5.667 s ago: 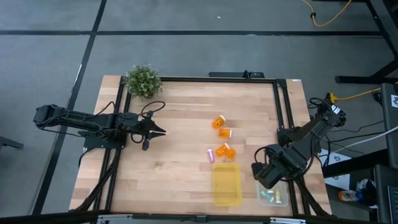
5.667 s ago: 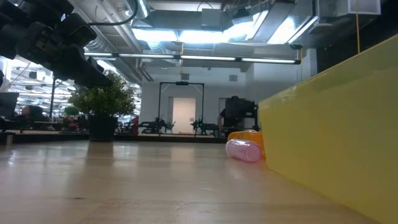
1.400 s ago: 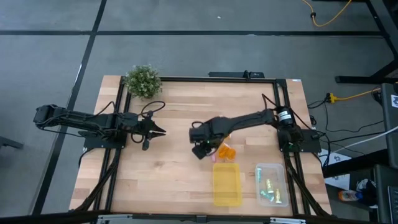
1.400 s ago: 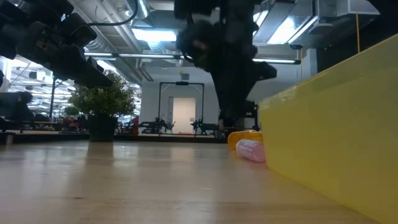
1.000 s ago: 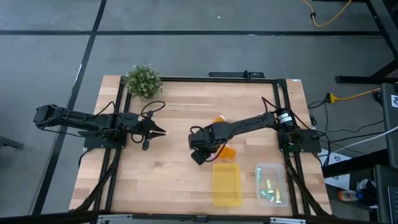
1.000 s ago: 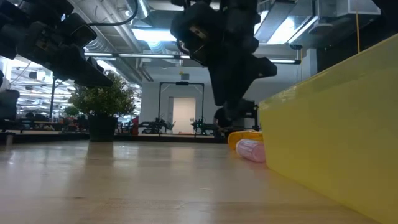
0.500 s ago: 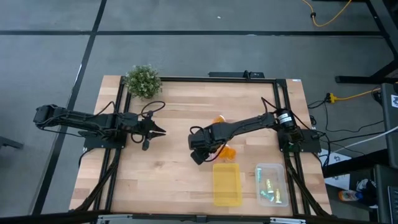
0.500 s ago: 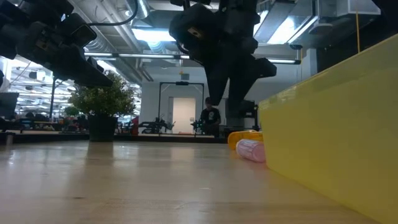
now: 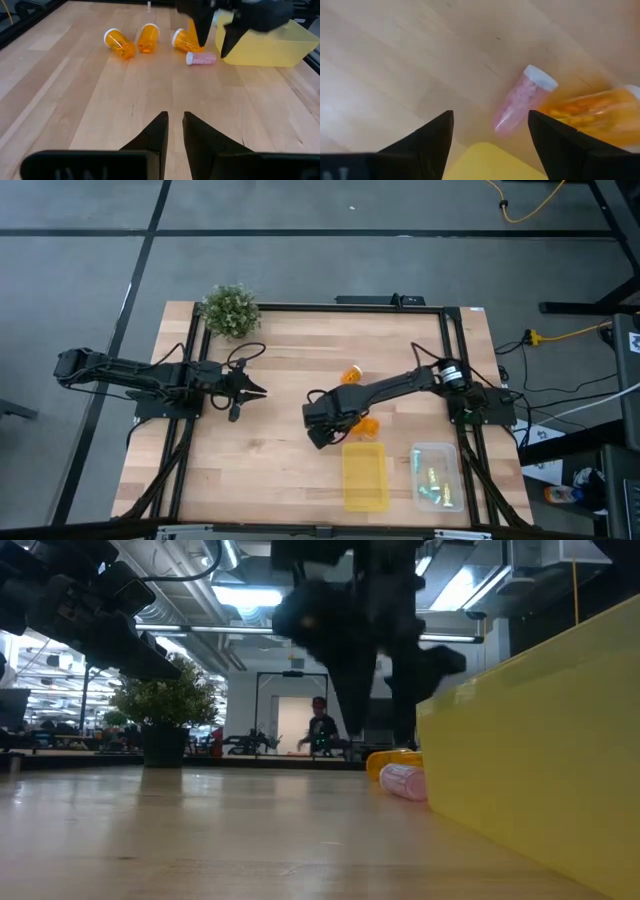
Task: Pick and place medicine bottles into bin by pill shape (circle, oval)
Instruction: Put the pink tablet bottle into the transparent bin
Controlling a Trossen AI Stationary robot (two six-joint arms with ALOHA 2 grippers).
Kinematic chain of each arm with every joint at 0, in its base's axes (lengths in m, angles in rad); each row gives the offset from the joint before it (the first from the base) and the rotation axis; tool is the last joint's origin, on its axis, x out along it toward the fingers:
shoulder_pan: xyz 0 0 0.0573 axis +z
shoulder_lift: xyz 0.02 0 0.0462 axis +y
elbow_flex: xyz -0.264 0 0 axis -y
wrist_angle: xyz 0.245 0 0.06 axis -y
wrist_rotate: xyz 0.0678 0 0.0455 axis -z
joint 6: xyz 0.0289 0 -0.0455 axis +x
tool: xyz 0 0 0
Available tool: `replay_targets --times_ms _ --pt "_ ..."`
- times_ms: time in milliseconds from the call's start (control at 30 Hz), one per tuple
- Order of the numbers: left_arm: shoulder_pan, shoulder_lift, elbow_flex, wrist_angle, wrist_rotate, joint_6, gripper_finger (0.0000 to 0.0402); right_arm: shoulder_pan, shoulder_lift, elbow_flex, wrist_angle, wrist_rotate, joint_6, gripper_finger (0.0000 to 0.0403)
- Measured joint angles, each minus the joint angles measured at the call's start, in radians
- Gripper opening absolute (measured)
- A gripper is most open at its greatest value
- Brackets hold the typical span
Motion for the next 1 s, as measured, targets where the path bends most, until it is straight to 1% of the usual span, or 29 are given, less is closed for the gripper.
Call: replay_targets --times_ms 167,467,567,633,767,1000 --pt "0.0 0.0 0.0 0.0 0.0 0.0 0.0051 -0.005 0.049 0.0 -0.019 -0.004 0.008 0.0258" --pt "0.0 0.0 0.0 0.0 0.0 0.0 0.0051 -0.014 0.056 -0.001 -0.039 0.049 0.02 0.0258" --pt "0.0 0.0 0.0 0.0 0.0 0.0 0.0051 -0.026 0.063 0.0 -0.033 0.043 -0.024 0.0258" --pt "0.0 0.0 0.0 0.0 0.0 0.0 0.0051 -0.033 0.074 -0.001 -0.032 0.012 -0.072 0.0258" --pt "0.0 0.0 0.0 0.0 0.0 0.0 0.0051 -0.032 0.091 -0.001 -0.02 -0.004 -0.139 0.0258" --pt "0.0 0.0 0.0 0.0 0.0 0.0 0.0051 -0.036 0.115 0.002 -0.021 -0.009 -0.162 0.0256"
